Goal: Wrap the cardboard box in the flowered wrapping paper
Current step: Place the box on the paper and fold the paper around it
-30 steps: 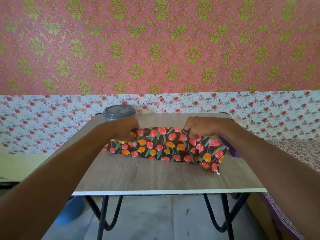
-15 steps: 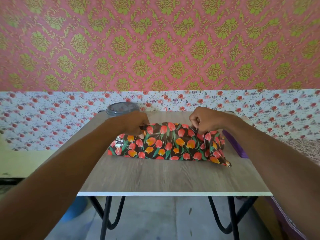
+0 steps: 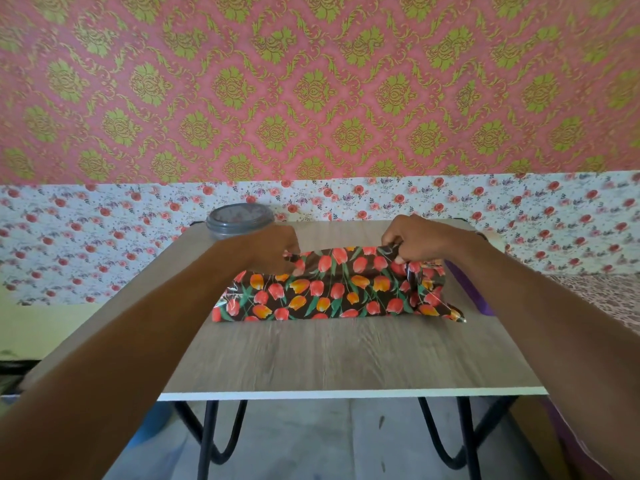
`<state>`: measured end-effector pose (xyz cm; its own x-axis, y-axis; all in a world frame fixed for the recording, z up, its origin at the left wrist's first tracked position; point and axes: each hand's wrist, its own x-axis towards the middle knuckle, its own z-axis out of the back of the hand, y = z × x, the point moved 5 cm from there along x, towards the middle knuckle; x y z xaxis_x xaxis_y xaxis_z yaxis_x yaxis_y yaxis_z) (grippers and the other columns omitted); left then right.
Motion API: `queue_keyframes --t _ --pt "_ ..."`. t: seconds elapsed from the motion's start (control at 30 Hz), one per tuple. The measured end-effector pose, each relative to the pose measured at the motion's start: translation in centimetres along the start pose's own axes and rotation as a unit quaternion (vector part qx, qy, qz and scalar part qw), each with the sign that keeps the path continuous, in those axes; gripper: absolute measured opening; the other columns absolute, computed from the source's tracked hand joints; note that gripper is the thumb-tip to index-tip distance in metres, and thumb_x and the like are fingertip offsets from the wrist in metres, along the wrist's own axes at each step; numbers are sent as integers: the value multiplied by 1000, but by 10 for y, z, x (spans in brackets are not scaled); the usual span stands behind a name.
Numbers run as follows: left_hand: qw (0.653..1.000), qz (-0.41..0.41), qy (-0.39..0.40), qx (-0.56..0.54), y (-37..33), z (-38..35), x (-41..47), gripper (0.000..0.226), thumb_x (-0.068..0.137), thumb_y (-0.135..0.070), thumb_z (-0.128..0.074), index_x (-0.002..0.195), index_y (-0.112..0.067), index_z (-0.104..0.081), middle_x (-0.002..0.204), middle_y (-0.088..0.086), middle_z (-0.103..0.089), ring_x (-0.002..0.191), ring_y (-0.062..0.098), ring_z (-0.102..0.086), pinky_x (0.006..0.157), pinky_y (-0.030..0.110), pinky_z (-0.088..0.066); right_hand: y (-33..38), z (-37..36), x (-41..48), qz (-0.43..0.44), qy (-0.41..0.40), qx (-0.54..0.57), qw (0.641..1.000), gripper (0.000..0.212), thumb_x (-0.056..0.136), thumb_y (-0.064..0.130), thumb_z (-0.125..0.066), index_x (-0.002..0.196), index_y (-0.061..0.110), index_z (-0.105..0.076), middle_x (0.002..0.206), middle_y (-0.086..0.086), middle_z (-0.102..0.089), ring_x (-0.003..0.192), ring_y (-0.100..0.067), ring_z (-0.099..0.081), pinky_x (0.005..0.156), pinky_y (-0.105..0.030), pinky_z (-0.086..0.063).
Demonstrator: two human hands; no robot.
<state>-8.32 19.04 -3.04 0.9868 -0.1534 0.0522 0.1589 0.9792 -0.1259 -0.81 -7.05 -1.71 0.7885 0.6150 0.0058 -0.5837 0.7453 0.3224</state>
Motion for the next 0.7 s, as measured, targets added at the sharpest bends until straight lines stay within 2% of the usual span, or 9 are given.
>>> queue_keyframes --t 0.07,0.1,0.2,0.23,0.37,0.43,0.53,0.63,0.7 --pt "1000 3 -1 -20 -1 1 0 55 87 -31 -77 133 -11 -55 129 1 -59 113 20 -58 91 30 -48 -1 2 -1 9 15 7 1000 34 88 -7 -69 71 22 -66 65 7 -60 60 -16 -53 65 -28 -39" --pt "1000 4 6 -26 -1 1 1 56 86 -31 -78 133 -14 -54 125 -2 -60 110 19 -58 89 28 -46 -1 3 -1 15 18 9 1000 34 90 -4 -69 71 23 -68 66 5 -62 61 -15 -53 66 -27 -39" --pt "1000 -2 -9 -18 2 1 6 26 83 -25 -81 99 -24 -60 100 -9 -60 94 19 -59 73 24 -43 -1 4 -1 24 7 13 1000 5 91 3 -72 88 -1 -73 80 -20 -64 68 -31 -54 72 -32 -41" --pt "1000 -1 -16 -19 3 0 7 25 82 -21 -81 89 -26 -58 96 -7 -60 92 20 -60 71 25 -44 -3 4 -2 25 -7 11 1000 11 90 5 -74 88 -6 -71 77 -21 -59 67 -29 -52 71 -33 -40" --pt "997 27 -20 -69 7 -4 10 25 77 -19 -88 81 -23 -63 99 -3 -67 92 19 -66 81 37 -54 -16 4 -2 8 -47 7 999 22 85 20 -82 74 14 -65 67 1 -59 61 -12 -54 60 -28 -37" --pt "995 34 -15 -88 8 -5 11 27 74 -19 -90 78 -23 -64 98 -6 -70 92 15 -66 80 33 -52 -25 5 -3 -15 -53 32 998 27 81 32 -86 85 19 -63 82 0 -64 74 -17 -63 64 -31 -45" --pt "996 37 -14 -75 5 -5 13 24 74 -16 -89 78 -18 -65 101 -3 -73 94 16 -68 83 35 -53 -38 14 -12 -43 -27 92 994 59 56 50 -96 103 29 -67 112 1 -66 103 -20 -63 88 -36 -47" --pt "996 44 -15 -69 4 -3 14 25 75 -12 -88 77 -18 -64 99 -1 -73 92 17 -68 74 29 -50 -51 19 -25 -83 63 86 991 89 44 40 -101 124 35 -62 122 5 -60 118 -19 -54 103 -39 -41" --pt "997 45 -3 -65 1 -2 15 30 74 -11 -89 69 -22 -62 99 1 -74 93 19 -69 75 29 -50 -64 21 -32 -103 57 90 989 83 51 23 -102 124 32 -63 124 -1 -62 120 -22 -56 108 -46 -45"
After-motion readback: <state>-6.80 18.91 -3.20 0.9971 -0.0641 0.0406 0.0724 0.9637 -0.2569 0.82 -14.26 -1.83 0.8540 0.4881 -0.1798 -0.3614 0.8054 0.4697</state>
